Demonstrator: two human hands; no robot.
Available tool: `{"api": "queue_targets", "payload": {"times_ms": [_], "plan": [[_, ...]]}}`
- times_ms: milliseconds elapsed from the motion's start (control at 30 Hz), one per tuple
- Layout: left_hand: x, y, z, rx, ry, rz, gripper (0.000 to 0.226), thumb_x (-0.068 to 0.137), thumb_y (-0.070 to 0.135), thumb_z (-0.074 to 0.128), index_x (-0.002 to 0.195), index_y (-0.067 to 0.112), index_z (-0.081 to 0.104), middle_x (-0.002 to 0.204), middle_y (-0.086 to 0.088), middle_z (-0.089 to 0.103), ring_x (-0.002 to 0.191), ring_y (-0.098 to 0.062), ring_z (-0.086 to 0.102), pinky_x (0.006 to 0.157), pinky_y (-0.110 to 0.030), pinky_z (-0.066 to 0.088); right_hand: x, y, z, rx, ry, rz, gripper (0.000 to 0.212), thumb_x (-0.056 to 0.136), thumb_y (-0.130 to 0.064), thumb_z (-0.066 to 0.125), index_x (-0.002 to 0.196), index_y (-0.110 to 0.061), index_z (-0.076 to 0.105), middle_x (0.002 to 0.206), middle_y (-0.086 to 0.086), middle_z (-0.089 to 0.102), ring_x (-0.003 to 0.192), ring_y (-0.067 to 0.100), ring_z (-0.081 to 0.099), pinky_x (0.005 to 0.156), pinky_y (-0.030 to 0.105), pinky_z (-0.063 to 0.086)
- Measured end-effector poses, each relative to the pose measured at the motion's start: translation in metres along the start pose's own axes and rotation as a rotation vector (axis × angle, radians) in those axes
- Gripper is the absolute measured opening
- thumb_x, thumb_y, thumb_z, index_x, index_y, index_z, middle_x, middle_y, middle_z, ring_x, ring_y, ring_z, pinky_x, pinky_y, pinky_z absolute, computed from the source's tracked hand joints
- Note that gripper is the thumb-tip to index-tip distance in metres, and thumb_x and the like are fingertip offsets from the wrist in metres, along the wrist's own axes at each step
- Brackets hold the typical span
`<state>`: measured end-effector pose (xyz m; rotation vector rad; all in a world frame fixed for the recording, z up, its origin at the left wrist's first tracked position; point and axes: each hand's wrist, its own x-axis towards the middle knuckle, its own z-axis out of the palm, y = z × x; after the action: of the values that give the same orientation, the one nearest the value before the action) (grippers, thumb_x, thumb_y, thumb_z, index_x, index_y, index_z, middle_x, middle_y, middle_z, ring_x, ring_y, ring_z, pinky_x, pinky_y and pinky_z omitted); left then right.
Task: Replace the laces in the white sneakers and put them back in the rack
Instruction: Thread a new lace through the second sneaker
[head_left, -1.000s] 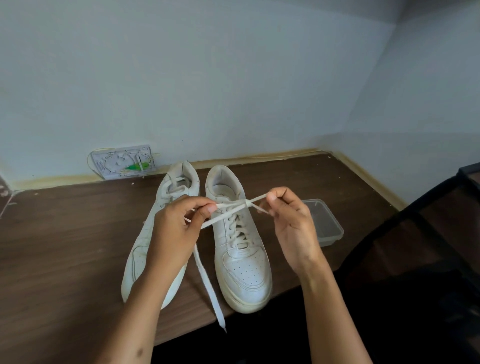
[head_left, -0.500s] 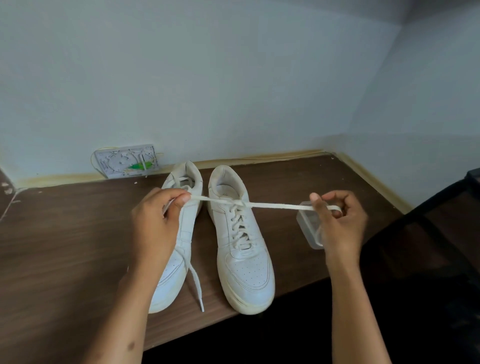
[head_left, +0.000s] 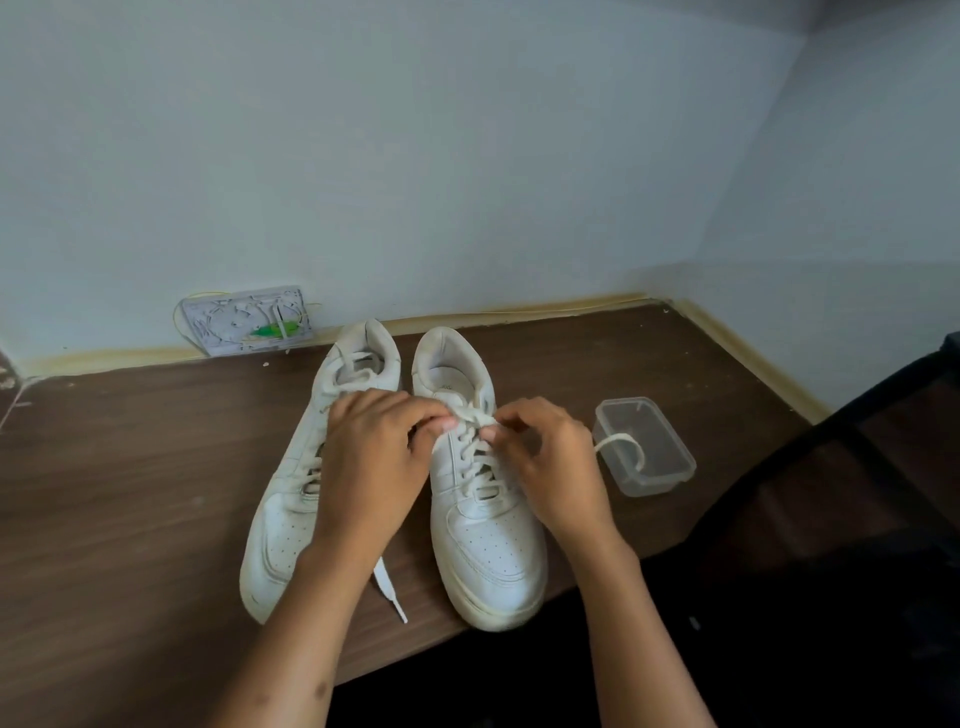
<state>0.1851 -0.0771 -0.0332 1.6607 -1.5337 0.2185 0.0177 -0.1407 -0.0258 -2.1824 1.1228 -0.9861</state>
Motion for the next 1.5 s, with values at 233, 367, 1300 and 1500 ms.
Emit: {"api": "queue_targets", "payload": {"times_ms": [233, 367, 1300, 1500], "plan": [[0.009, 0.001, 0.004, 0.091, 0.008, -0.052, 0.009, 0.092, 0.008, 0.055, 0.09, 0.017, 0.054, 0.069, 0.01, 0.055, 0.064, -0.015, 0.056, 0.083, -0.029, 0.034, 0.005, -0.003, 0.004, 0.175, 0.142, 0.087, 0.007, 0.095, -0.023, 0.063, 0.093, -0.022, 0.07, 0.081, -0.012, 0.067, 0.076, 0.005, 0.063, 0.065, 0.018, 0.049], [0.012, -0.003, 0.0, 0.171, 0.002, -0.094, 0.022, 0.077, -0.008, 0.06, 0.087, 0.012, 0.058, 0.067, 0.007, 0.054, 0.063, -0.019, 0.058, 0.076, -0.034, 0.04, 0.007, 0.006, 0.003, 0.117, 0.211, 0.162, 0.017, 0.094, -0.016, 0.062, 0.079, -0.022, 0.065, 0.062, -0.008, 0.059, 0.056, 0.008, 0.054, 0.051, 0.019, 0.042], [0.063, 0.101, -0.123, -0.567, -0.234, -0.232, 0.018, 0.101, 0.02, 0.05, 0.117, 0.029, 0.049, 0.077, 0.005, 0.067, 0.07, -0.003, 0.063, 0.071, -0.021, 0.051, -0.002, -0.124, -0.079, 0.465, -0.044, 0.104, 0.027, 0.101, -0.028, 0.053, 0.091, -0.009, 0.069, 0.088, 0.006, 0.063, 0.066, 0.001, 0.058, 0.064, 0.017, 0.045], [0.077, 0.139, -0.169, -0.554, -0.197, -0.145, 0.018, 0.1, 0.02, 0.051, 0.116, 0.029, 0.051, 0.078, 0.006, 0.066, 0.065, 0.001, 0.063, 0.067, -0.014, 0.048, -0.001, -0.175, -0.107, 0.628, -0.094, 0.068, 0.029, 0.103, -0.024, 0.048, 0.096, -0.003, 0.066, 0.084, 0.004, 0.069, 0.081, 0.013, 0.063, 0.075, 0.025, 0.05]]}}
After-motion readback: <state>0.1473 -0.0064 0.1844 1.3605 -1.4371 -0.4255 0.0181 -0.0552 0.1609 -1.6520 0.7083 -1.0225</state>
